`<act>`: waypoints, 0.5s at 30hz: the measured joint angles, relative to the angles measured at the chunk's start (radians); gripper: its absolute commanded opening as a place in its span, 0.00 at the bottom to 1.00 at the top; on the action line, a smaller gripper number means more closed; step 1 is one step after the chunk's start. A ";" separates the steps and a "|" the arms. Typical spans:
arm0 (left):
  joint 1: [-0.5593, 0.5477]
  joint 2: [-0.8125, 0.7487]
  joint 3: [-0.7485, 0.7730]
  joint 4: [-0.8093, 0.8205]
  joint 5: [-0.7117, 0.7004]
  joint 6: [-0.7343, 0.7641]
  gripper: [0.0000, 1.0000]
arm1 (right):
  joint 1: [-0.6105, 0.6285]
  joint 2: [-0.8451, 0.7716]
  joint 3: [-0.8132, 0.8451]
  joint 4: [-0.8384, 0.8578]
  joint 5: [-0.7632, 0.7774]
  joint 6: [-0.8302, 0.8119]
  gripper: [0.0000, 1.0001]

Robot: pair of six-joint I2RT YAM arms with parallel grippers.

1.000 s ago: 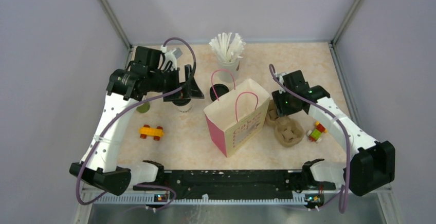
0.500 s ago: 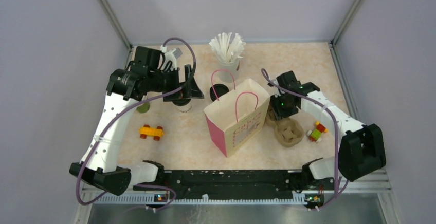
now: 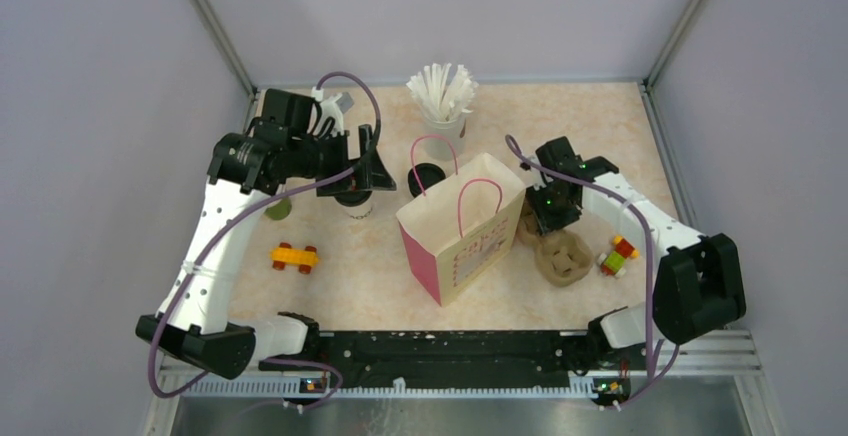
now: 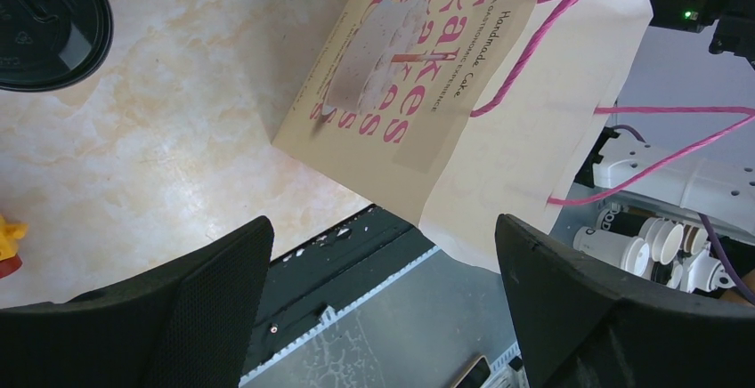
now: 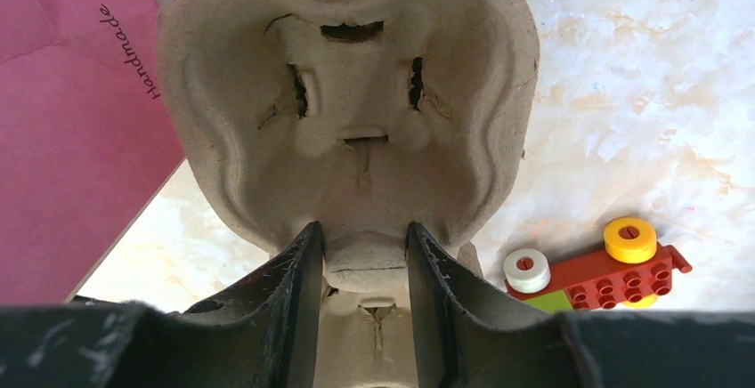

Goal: Pack the takeout coffee

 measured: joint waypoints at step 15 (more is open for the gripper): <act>0.000 0.011 0.000 -0.003 0.005 -0.002 0.96 | -0.001 -0.053 0.125 -0.101 -0.005 0.010 0.23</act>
